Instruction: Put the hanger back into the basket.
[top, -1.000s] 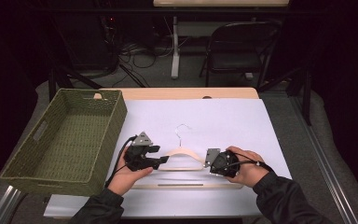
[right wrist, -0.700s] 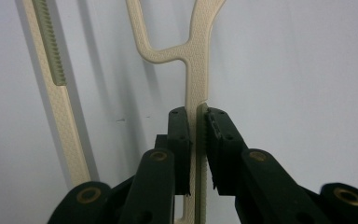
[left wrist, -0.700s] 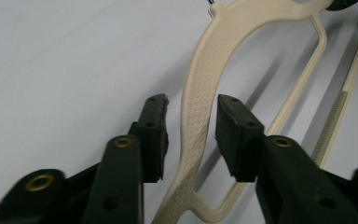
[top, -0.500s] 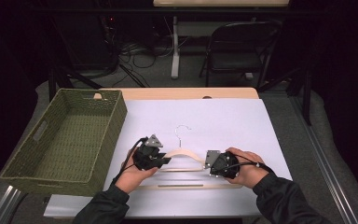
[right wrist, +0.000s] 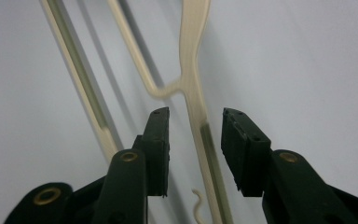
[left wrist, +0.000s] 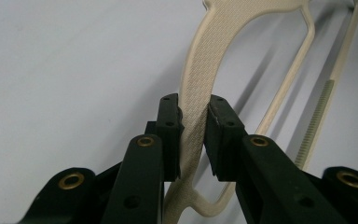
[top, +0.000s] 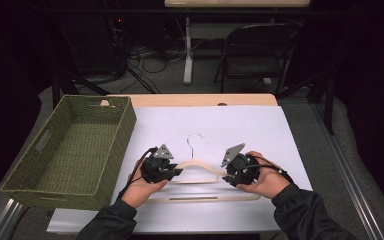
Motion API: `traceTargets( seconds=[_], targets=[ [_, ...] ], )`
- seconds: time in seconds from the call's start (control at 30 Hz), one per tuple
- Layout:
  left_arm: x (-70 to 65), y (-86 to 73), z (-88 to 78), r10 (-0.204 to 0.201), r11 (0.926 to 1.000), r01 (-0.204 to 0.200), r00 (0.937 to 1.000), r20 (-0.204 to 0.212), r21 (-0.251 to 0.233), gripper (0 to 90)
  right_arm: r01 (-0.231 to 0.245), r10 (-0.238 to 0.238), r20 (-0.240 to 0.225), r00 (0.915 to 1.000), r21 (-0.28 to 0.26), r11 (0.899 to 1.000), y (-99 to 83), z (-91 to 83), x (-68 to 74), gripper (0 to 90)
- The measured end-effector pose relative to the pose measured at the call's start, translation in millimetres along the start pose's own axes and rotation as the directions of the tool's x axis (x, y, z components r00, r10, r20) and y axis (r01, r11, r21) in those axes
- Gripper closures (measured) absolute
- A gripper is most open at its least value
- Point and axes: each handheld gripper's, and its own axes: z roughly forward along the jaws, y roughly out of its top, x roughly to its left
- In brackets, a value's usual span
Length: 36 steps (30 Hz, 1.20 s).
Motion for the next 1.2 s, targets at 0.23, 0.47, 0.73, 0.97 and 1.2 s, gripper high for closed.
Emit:
traceTargets(
  seconds=[0.23,0.47,0.73,0.97,1.2],
  targets=[
    [-3.2,-1.0,-3.1,0.008,0.9999,-0.008,1.0,-0.002,-0.007,77.1,-0.106,0.105,-0.011,0.9944,-0.055,0.993,36.0,15.0,1.8,58.4],
    [-3.3,-1.5,-1.8,0.0,1.0,0.0,1.0,0.005,-0.007,77.1,-0.102,0.102,-0.006,0.9948,-0.001,0.995,53.4,46.9,8.5,62.8],
    [-3.8,-2.7,-0.9,-0.007,1.0,0.007,1.0,0.003,-0.005,77.1,-0.086,0.084,0.059,0.9948,0.029,0.996,59.7,57.2,12.6,70.6],
    [-5.7,-3.0,-6.6,-0.004,0.9999,0.004,0.9998,0.019,-0.012,76.5,0.002,-0.004,0.084,0.9964,0.03,1.0,59.6,52.0,19.5,73.0],
    [-13.8,-4.2,-30.4,0.044,0.9987,-0.044,0.9989,0.018,-0.025,54.1,0.143,-0.138,0.105,0.9849,-0.038,0.989,55.4,34.3,36.0,74.6]
  ],
)
